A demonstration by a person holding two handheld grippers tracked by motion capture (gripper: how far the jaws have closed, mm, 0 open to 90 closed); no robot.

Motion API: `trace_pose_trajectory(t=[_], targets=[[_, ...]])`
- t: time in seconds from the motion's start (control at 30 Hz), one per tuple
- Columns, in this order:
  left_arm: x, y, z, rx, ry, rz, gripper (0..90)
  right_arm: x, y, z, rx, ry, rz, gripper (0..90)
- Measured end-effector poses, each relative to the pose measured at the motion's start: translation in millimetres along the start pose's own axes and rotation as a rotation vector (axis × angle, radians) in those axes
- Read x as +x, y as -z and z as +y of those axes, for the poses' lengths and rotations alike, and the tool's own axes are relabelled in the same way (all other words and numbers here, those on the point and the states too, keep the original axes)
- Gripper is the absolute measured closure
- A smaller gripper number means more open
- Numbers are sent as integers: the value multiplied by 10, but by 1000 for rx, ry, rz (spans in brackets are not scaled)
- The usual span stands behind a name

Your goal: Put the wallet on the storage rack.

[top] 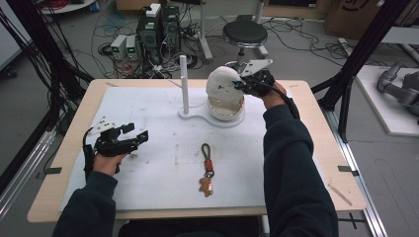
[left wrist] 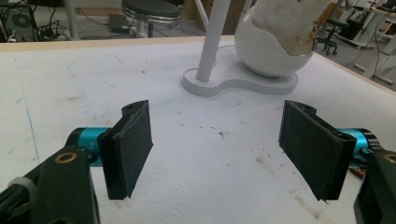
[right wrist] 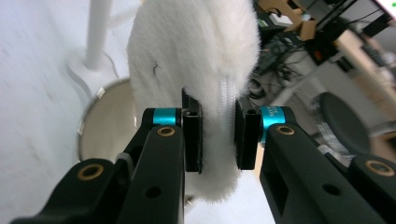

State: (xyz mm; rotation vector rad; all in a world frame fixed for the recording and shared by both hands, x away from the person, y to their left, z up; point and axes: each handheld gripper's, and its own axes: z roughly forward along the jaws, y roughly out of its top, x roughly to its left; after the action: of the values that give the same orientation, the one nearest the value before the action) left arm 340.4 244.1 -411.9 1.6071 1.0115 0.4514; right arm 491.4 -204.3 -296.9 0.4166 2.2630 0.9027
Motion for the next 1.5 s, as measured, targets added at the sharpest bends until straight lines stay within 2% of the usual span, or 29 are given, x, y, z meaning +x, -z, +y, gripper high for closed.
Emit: trace_pose_trajectory(t=[0.1, 0.13, 0.17, 0.43, 0.47, 0.5, 0.6, 0.63, 0.67, 0.7, 0.73, 0.77, 0.8, 0.83, 0.9, 0.93, 1.0, 1.07, 1.13, 1.2, 1.27, 1.3, 1.37, 1.4, 1.47, 1.5], targets=[[1, 1, 0, 1, 2, 1, 257, 56, 11, -15, 44, 96, -37, 777], [1, 0, 0, 3, 1, -1, 257, 56, 11, -15, 44, 96, -37, 777], [0, -3, -2, 1, 2, -1, 257, 88, 0, -41, 47, 124, -43, 777], [6, -2, -2, 0, 9, -3, 258, 191, -130, -118, 91, 153, -27, 776], [6, -4, -3, 3, 8, -1, 258, 214, -153, -120, 106, 163, -23, 776], [2, -8, -4, 4, 11, -1, 258, 282, -214, -122, 137, 206, -18, 773], [-8, -8, -3, 2, 10, -2, 260, 323, -261, -116, 164, 212, -5, 745], [-8, -4, -1, 3, 6, -1, 262, 327, -269, -109, 169, 185, 1, 700], [-7, -1, 0, 3, 4, 0, 262, 307, -247, -92, 151, 100, 43, 582], [-5, 0, 0, 2, 4, -1, 262, 307, -247, -92, 151, 100, 43, 582], [-5, 0, -1, 3, 5, -1, 262, 287, -223, -86, 126, 41, 74, 529], [-7, -2, -2, 5, 6, -1, 262, 262, -198, -78, 87, -25, 109, 514], [-10, -7, -3, 5, 8, -3, 262, 245, -167, -66, 55, -73, 130, 523], [-11, -12, -4, 5, 6, -3, 262, 234, -140, -60, 18, -105, 145, 578], [-19, -18, -5, 7, 8, -5, 263, 226, -136, -73, -11, -128, 178, 762], [-20, -19, -6, 9, 6, -5, 263, 226, -136, -73, -11, -128, 178, 762], [-20, -18, -5, 8, 7, -6, 263, 256, -199, -109, 42, -116, 151, 770], [-17, -19, -6, 8, 7, -6, 263, 285, -216, -164, 34, -144, 137, 762], [-15, -22, -9, 10, 6, -6, 263, 295, -185, -209, 7, -165, 133, 685], [-16, -22, -8, 9, 0, 2, 263, 296, -116, -241, 6, -237, 148, 529], [-11, -17, -4, 2, -4, 7, 262, 269, 8, -291, -18, -340, 154, 453], [-11, -15, -2, -5, -9, 16, 239, 287, 135, -356, -64, -368, 119, 415], [-4, -8, 2, -11, -6, 25, 220, 293, 199, -392, -61, -378, 118, 397], [-2, -6, 4, -17, -5, 25, 207, 286, 248, -429, -43, -398, 135, 356], [7, -3, 7, -18, -13, 22, 173, 270, 330, -535, -7, -464, 139, 313], [7, -4, 6, -18, -17, 25, 173, 299, 398, -614, -11, -462, 107, 311]])
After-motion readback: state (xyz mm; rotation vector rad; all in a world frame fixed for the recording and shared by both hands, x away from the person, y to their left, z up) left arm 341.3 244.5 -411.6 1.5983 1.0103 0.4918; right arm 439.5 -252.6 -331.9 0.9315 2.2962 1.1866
